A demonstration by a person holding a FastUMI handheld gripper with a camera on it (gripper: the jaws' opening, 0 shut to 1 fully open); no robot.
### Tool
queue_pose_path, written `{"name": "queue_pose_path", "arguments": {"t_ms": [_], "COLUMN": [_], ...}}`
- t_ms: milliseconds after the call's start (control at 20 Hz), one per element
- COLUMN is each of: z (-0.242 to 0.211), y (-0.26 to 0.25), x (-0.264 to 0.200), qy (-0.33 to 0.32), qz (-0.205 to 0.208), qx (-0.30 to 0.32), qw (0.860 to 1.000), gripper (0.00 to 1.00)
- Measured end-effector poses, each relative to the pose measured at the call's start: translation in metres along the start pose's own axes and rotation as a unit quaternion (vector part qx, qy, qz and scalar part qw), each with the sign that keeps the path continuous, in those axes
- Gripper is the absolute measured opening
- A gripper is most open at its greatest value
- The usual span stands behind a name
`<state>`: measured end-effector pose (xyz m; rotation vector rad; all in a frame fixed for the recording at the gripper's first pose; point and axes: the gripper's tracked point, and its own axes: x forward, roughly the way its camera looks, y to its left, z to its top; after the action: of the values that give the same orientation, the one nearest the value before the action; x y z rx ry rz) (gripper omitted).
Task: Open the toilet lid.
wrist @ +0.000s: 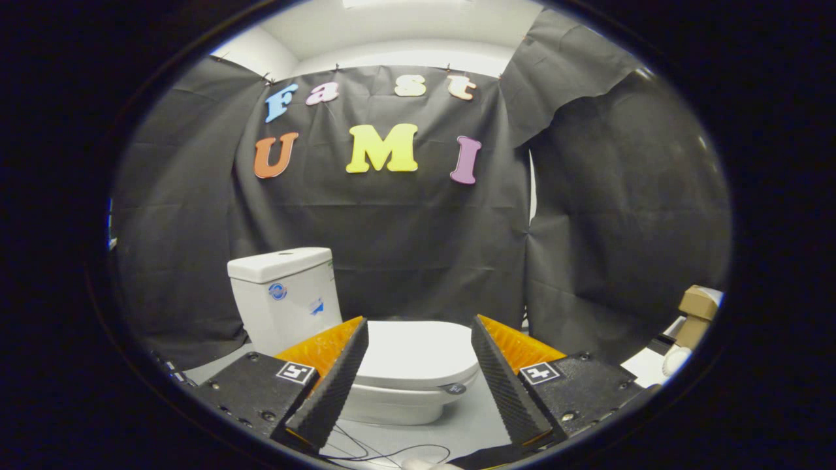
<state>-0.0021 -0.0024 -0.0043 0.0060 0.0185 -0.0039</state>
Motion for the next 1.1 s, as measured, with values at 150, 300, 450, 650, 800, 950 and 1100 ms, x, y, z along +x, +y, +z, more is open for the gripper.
{"name": "queue_pose_path", "arguments": {"t_ms": [150,300,450,650,800,950,1100], "z": [0.003,0.001,0.007,0.011,-0.002,-0.023,-0.062], "y": [0.003,0.006,0.0,-0.008,-0.01,-0.024,-0.044], "x": [0.003,0.013,0.031,0.068,0.103,0.136,0.167], "qy": [-0.004,0.001,0.0,0.006,0.036,0.061,0.097], "qz": [0.002,0.006,0.0,0.006,0.033,0.041,0.035], "qx": [-0.006,-0.004,-0.002,0.027,0.069,0.125,0.19], "qw": [1.0,1.0,1.0,1.0,0.996,0.989,0.976], "gripper": [0.99,0.99,0.99,0.99,0.99,0.99,0.99]}}
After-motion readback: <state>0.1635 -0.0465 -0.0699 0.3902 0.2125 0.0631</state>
